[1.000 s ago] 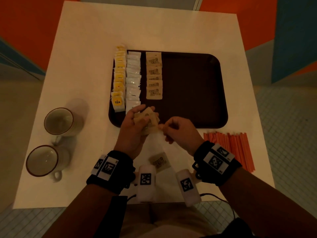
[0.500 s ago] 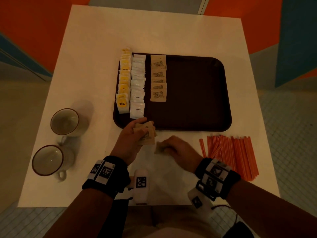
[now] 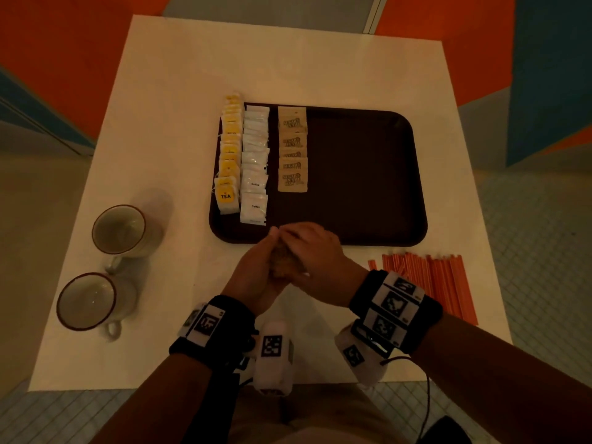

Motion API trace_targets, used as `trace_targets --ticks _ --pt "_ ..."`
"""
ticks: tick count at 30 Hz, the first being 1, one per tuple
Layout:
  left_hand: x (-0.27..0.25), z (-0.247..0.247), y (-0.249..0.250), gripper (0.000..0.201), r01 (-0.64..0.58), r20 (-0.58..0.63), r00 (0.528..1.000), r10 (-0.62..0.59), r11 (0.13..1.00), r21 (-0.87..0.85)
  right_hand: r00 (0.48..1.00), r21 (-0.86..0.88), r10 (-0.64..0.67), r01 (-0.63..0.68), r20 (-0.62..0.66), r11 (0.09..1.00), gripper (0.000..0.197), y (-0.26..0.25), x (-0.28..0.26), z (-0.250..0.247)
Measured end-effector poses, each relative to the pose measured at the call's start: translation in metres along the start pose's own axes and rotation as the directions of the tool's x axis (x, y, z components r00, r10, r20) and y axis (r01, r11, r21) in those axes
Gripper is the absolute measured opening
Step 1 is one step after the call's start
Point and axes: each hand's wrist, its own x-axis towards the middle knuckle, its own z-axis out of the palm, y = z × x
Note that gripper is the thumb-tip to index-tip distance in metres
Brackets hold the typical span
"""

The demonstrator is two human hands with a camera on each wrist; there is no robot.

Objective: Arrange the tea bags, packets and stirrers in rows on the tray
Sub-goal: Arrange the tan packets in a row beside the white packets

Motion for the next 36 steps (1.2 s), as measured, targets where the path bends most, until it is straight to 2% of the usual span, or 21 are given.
trace_targets --ticks 2,4,9,13,15,17,19,21,22,25,26,29,33,36 --pt "0.002 -0.002 0.003 0.054 0.033 -0.004 0.999 -0.033 0.999 -0.021 0.991 -0.001 0.002 -0.002 0.134 1.000 0.075 -0.004 -0.001 0.000" --pt "0.004 -0.002 0.005 0.054 0.026 -0.017 0.999 -0.027 0.998 -0.050 0.992 0.014 0.011 -0.013 0.126 1.000 0.081 -0.005 0.003 0.002" --pt "0.002 -0.001 0.008 0.048 -0.038 -0.027 0.999 0.036 0.998 -0.057 0.999 -0.012 -0.005 0.005 0.048 1.000 0.061 -0.002 0.014 0.004" --pt "-0.002 -0.007 0.008 0.036 -0.075 0.078 0.995 0.067 0.992 0.105 0.998 -0.058 -0.033 0.030 -0.048 0.998 0.055 0.005 0.013 0.005" --pt "-0.002 -0.010 0.010 0.034 -0.089 0.090 0.993 0.076 0.985 0.150 0.997 -0.024 -0.023 0.022 -0.080 0.999 0.055 0.007 0.014 0.006" --pt "-0.002 -0.010 0.013 0.034 -0.109 0.074 0.992 0.099 0.984 0.144 0.997 0.074 0.027 -0.022 -0.076 0.997 0.061 0.009 0.015 0.005" --pt "0.001 -0.012 0.014 0.037 -0.113 0.021 0.994 0.111 0.984 0.136 0.994 0.248 0.110 -0.101 -0.025 0.964 0.079 0.014 0.017 0.000" --pt "0.005 -0.016 0.016 0.041 -0.119 -0.040 0.991 0.126 0.980 0.160 0.979 0.449 0.198 -0.197 0.045 0.872 0.091 0.018 0.017 -0.006" --pt "0.007 -0.017 0.018 0.041 -0.128 -0.052 0.989 0.140 0.972 0.199 0.970 0.558 0.233 -0.234 0.074 0.796 0.087 0.019 0.017 -0.007" --pt "0.013 -0.016 0.023 0.037 -0.179 -0.043 0.977 0.207 0.917 0.356 0.934 0.825 0.345 -0.266 0.093 0.498 0.057 0.020 0.019 -0.005" --pt "0.016 -0.014 0.025 0.039 -0.201 -0.040 0.971 0.237 0.892 0.404 0.923 0.844 0.380 -0.253 0.063 0.473 0.049 0.022 0.021 -0.004" --pt "0.031 -0.011 0.030 0.041 -0.252 -0.064 0.938 0.340 0.798 0.548 0.902 0.807 0.430 -0.221 -0.045 0.548 0.039 0.032 0.033 -0.002" --pt "0.056 -0.012 0.043 0.033 -0.228 -0.116 0.900 0.420 0.680 0.697 0.870 0.825 0.487 -0.222 -0.072 0.519 0.031 0.045 0.054 -0.002" --pt "0.077 -0.008 0.053 0.031 -0.216 -0.084 0.884 0.461 0.561 0.799 0.843 0.759 0.522 -0.257 -0.125 0.598 0.027 0.059 0.073 -0.002"
